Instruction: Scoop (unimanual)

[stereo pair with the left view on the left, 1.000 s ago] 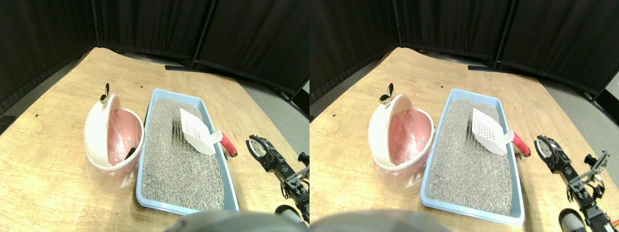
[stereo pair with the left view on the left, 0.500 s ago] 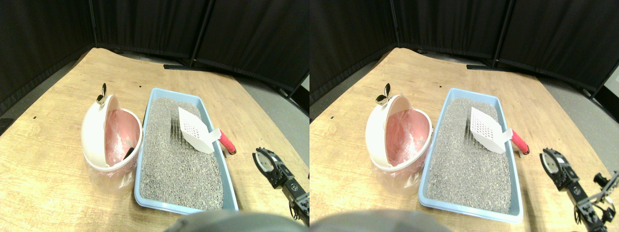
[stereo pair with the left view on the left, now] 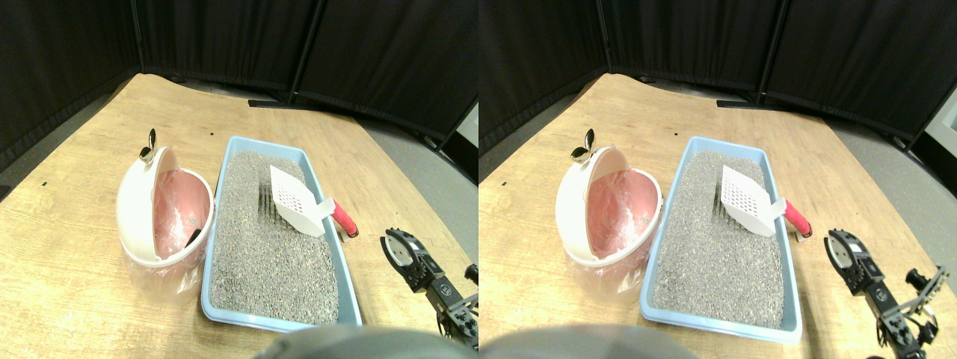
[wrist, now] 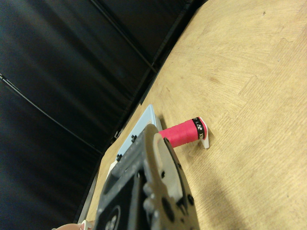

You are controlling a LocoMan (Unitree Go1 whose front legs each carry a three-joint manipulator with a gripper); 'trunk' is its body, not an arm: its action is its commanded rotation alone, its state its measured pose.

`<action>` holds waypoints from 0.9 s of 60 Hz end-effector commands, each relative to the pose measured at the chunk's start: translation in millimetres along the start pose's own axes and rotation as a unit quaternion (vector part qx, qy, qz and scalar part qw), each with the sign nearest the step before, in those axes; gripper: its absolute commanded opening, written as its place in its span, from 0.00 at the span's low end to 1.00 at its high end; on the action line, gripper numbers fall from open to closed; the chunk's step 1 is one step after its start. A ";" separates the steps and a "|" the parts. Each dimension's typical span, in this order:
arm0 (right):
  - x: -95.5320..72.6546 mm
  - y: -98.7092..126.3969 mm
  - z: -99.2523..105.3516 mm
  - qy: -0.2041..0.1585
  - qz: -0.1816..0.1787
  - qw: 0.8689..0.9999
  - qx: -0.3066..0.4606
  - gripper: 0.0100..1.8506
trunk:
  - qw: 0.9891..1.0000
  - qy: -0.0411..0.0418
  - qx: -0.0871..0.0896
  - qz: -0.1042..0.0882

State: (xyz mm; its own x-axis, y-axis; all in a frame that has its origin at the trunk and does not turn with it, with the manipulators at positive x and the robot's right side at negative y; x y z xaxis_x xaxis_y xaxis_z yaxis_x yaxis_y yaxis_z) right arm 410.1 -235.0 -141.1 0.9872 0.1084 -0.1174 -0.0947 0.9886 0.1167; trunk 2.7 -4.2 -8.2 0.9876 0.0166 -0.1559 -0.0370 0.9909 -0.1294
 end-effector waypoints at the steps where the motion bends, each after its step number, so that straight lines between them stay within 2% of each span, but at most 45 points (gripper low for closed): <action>1: -0.2 4.2 5.8 -0.021 0.005 1.000 -0.003 0.03 | 1.000 -0.012 -0.011 -0.003; 38: 9.5 7.4 5.5 -0.017 0.011 1.000 0.000 0.03 | 1.000 -0.007 -0.014 -0.001; 54: 11.0 9.4 6.3 -0.016 0.000 1.000 -0.005 0.03 | 1.000 -0.007 -0.014 -0.001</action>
State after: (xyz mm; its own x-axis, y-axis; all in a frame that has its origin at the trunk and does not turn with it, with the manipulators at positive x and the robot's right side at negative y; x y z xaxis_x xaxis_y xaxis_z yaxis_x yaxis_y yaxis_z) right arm 419.2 -229.0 -141.5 0.9865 0.1035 -0.1272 -0.0912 0.9909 0.0994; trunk 2.4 -4.1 -7.8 0.9876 0.0155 -0.1561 -0.0375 0.9896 -0.1390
